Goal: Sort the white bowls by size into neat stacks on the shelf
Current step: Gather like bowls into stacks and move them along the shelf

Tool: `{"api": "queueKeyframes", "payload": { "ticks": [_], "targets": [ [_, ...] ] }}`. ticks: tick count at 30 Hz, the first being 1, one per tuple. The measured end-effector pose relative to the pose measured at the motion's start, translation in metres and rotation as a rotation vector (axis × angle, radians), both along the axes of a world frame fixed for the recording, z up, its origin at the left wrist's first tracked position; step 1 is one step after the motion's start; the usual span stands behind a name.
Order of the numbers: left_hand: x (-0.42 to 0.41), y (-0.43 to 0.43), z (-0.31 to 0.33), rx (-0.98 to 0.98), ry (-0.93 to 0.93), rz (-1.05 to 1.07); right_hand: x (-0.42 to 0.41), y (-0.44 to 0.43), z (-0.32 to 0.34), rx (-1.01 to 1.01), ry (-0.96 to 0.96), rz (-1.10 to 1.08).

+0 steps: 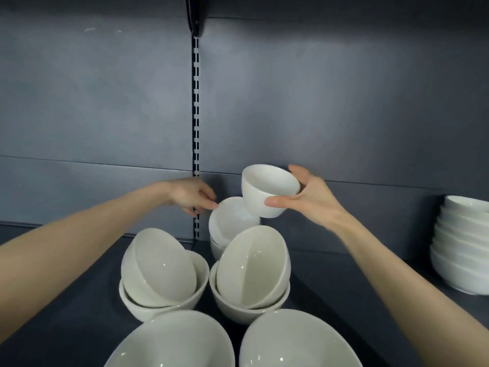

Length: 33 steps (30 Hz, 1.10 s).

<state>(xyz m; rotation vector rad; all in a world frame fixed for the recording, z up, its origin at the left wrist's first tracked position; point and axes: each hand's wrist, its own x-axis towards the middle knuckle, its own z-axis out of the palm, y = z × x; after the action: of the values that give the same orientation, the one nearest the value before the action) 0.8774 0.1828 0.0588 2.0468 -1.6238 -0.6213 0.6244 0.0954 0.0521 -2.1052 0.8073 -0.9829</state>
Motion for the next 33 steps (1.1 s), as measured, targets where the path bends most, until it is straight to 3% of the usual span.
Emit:
{"api": "queueKeyframes", "payload": {
  "ticks": [6,13,26,33],
  "targets": [
    [0.011,-0.026,-0.017,-0.042,0.082,-0.135,0.018,0.004,0.002,-0.005,0.018,-0.030],
    [0.019,-0.042,-0.028,-0.115,-0.030,-0.200,0.032,0.020,0.004,0.023,0.029,-0.080],
    [0.031,-0.043,-0.037,-0.052,0.226,-0.237,0.042,0.020,-0.003,0.130,0.111,0.008],
    [0.057,-0.018,-0.054,0.088,0.498,-0.376,0.050,0.014,-0.007,0.173,0.193,0.101]
  ]
}}
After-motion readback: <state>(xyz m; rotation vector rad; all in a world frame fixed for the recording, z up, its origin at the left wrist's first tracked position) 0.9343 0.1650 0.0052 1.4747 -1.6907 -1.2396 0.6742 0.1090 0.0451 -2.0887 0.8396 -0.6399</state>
